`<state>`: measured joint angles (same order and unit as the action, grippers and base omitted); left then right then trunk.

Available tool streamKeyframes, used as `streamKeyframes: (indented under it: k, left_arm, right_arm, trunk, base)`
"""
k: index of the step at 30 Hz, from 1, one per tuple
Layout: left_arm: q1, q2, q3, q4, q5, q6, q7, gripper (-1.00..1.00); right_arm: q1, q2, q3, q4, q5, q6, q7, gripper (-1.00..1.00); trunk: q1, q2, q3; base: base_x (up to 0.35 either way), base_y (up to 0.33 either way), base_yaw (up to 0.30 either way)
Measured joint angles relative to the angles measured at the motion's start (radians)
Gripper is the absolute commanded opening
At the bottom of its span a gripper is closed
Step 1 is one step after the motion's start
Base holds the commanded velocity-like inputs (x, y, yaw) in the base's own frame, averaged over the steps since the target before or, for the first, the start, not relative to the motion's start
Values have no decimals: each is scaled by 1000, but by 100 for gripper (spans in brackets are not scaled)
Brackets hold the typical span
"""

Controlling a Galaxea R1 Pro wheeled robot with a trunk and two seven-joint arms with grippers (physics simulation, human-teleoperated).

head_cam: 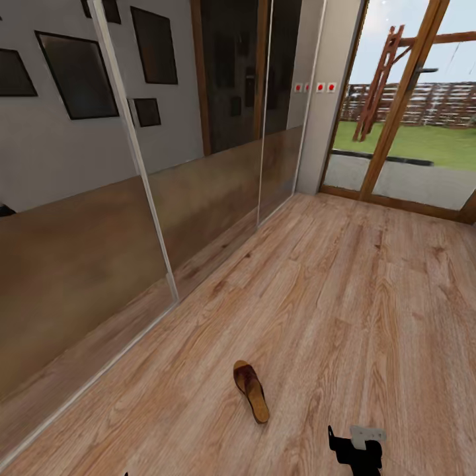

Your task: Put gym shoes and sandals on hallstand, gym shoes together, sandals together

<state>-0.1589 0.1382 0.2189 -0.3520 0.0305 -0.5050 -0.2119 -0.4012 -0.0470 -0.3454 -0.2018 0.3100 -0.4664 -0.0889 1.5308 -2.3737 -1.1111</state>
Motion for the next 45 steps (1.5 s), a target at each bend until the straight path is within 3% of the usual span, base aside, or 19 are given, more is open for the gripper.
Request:
streamKeyframes:
  k: [17,45]
  left_arm:
    - [0,0,0,0,0,0,-1,100]
    - [0,-1,-3,-2,-3,0,-1,100]
  right_arm:
    - [0,-1,-2,0,1,0,2,100]
    - [0,-1,-1,1,1,0,0,100]
  trunk:
    - [0,0,-8]
    - [0,0,-9]
  base:
    - [85,-54,-26]
    - [0,0,268]
